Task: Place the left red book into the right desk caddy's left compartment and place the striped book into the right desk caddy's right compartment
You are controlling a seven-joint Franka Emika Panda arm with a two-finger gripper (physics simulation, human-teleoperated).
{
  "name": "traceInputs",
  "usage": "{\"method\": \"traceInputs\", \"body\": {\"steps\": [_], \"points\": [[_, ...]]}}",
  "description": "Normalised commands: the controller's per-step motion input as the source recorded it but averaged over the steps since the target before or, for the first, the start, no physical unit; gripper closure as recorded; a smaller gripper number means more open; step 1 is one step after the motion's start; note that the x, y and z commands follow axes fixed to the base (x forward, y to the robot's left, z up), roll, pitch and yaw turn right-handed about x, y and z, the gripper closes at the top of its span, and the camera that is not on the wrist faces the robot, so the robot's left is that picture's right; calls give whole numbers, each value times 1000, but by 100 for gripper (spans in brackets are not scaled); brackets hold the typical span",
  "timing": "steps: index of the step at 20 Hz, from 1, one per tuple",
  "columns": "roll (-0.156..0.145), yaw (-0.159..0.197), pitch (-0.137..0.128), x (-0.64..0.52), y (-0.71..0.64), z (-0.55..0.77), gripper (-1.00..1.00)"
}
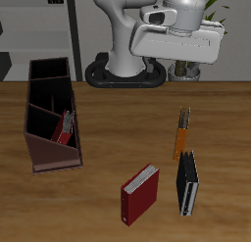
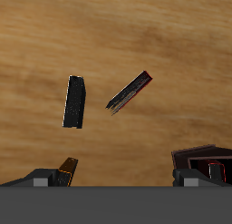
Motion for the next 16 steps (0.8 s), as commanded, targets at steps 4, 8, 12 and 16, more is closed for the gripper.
{"method": "traceInputs", "body": {"steps": [4, 8, 12, 16], "points": [[-23, 3, -13, 299, 69, -81, -100], [-4, 2, -15, 328, 114, -75, -100], [66, -33, 0, 95, 135, -84, -100], [73, -44, -11, 163, 46, 15, -100]]}}
